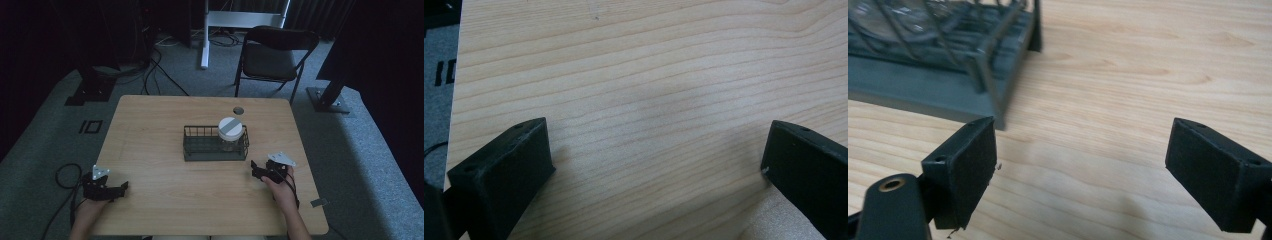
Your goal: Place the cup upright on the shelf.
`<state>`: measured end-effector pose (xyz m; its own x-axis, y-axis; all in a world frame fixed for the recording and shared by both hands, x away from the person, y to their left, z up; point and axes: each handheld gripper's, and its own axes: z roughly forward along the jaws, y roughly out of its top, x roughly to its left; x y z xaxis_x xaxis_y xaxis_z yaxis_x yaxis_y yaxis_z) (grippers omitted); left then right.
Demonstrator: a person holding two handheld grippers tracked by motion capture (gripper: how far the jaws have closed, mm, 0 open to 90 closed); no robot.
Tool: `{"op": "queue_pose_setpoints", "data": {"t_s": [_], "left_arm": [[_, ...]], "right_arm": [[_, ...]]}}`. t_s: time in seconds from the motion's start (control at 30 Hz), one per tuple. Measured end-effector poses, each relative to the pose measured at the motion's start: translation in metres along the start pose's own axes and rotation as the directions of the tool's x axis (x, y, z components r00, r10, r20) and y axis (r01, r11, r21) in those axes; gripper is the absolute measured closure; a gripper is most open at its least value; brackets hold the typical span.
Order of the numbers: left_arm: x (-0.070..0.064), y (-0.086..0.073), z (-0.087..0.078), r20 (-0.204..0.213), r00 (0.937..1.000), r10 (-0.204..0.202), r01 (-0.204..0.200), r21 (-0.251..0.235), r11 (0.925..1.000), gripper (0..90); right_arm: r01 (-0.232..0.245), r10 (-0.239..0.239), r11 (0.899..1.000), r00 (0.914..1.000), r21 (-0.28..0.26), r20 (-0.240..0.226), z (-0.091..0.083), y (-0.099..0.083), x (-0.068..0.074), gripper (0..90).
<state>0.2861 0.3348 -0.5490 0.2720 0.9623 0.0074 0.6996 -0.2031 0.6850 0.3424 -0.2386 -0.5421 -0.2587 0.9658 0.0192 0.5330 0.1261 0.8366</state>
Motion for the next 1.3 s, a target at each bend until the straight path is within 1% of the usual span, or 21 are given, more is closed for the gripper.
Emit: {"op": "queue_pose_setpoints", "data": {"t_s": [0.1,0.27,0.33,0.4,0.43,0.6,0.73,0.9,1.03,1.1,1.13,1.23,1.3], "left_arm": [[0.0,0.0,0.0,0.0,1.0,0.0,0.0,0.0,1.0,0.1],[0.0,0.0,0.0,0.0,1.0,0.0,0.0,0.0,1.0,0.1],[0.0,0.0,0.0,0.0,1.0,0.0,0.0,0.0,1.0,0.1],[0.0,0.0,0.0,0.0,1.0,0.0,0.0,0.0,1.0,0.1],[0.0,0.0,0.0,0.0,1.0,0.0,0.0,0.0,1.0,0.1],[0.0,0.0,0.0,0.0,1.0,0.0,0.0,0.0,1.0,0.1],[0.0,0.0,0.0,0.0,1.0,0.0,0.0,0.0,1.0,0.1],[0.0,0.0,0.0,0.001,1.0,0.0,0.0,0.0,1.0,0.1],[0.0,0.0,0.0,0.0,1.0,0.0,0.0,0.0,1.0,0.1],[0.0,0.0,0.0,0.0,1.0,0.0,0.0,0.0,1.0,0.1],[0.0,0.0,0.0,0.0,1.0,-0.001,0.001,0.0,1.0,0.1],[0.0,0.0,0.0,0.0,1.0,0.0,0.0,0.0,1.0,0.1],[0.0,0.0,0.0,0.0,1.0,0.0,0.0,0.0,1.0,0.1]], "right_arm": [[-0.02,0.02,1.0,0.9997,0.005,0.014,-0.001,-0.002,-0.006,12.9],[-0.031,0.03,0.999,0.9986,0.02,0.044,0.0,-0.005,-0.015,12.9],[-0.047,0.046,0.999,0.9978,0.022,0.047,-0.001,-0.006,-0.018,12.8],[-0.05,0.048,0.998,0.9971,0.029,0.059,-0.002,-0.006,-0.022,12.9],[-0.063,0.061,0.998,0.9964,0.029,0.059,-0.002,-0.006,-0.023,12.9],[-0.061,0.057,0.997,0.9947,0.051,0.086,-0.003,-0.008,-0.03,12.9],[-0.069,0.062,0.994,0.9942,0.081,0.087,-0.003,-0.009,-0.033,12.9],[-0.073,0.062,0.992,0.9927,0.108,0.104,-0.003,-0.009,-0.036,12.8],[-0.079,0.064,0.986,0.993,0.148,0.099,-0.002,-0.01,-0.039,12.8],[-0.085,0.071,0.982,0.9937,0.168,0.086,-0.001,-0.011,-0.04,12.3],[-0.084,0.071,0.982,0.9938,0.168,0.086,-0.001,-0.011,-0.041,12.3],[-0.062,0.047,0.982,0.995,0.177,0.088,-0.001,-0.011,-0.041,11.7],[-0.061,0.046,0.982,0.995,0.177,0.088,-0.001,-0.011,-0.041,11.3]]}}
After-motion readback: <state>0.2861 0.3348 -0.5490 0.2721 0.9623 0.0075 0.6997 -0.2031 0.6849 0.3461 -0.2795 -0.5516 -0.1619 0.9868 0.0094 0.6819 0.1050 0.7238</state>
